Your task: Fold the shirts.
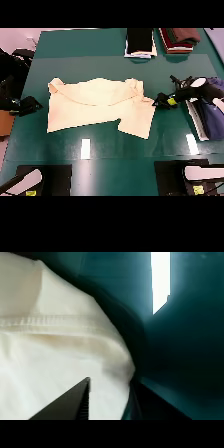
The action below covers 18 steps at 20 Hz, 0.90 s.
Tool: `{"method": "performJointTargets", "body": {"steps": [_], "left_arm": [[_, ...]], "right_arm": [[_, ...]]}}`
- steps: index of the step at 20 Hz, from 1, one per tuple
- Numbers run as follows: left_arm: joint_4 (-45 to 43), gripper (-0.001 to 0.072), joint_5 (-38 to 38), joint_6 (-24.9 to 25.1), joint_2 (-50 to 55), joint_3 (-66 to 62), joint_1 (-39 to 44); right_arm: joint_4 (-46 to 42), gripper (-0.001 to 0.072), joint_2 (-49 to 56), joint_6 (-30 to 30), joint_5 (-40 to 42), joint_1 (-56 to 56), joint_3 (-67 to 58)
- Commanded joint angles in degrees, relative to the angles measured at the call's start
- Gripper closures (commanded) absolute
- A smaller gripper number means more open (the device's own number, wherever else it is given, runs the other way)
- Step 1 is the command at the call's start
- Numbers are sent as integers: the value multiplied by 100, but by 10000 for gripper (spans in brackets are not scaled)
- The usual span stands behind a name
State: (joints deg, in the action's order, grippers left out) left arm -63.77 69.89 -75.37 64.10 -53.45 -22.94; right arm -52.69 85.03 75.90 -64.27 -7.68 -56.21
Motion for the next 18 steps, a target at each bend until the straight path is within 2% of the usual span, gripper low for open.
{"method": "performJointTargets", "body": {"steps": [1, 2, 6, 8, 15, 18], "left_arm": [[-535, 220, 184, -234, -81, 68, -9], [-734, 220, 201, -284, -181, 153, -9], [-835, 218, 345, -435, -560, 855, -7], [-737, 56, 363, -468, -570, 1309, -7], [-17, 59, -782, -560, -564, 2186, 11], [367, 60, -994, -505, -557, 2225, 11]], "right_arm": [[42, 623, 195, -293, 262, 304, -125], [24, 689, 188, -304, 251, 350, -205], [11, 698, 28, -304, 282, 363, -267], [13, 697, -39, -304, 282, 332, -267], [20, 697, -81, -304, 219, 367, -269], [20, 697, -81, -304, 149, 367, -269]]}}
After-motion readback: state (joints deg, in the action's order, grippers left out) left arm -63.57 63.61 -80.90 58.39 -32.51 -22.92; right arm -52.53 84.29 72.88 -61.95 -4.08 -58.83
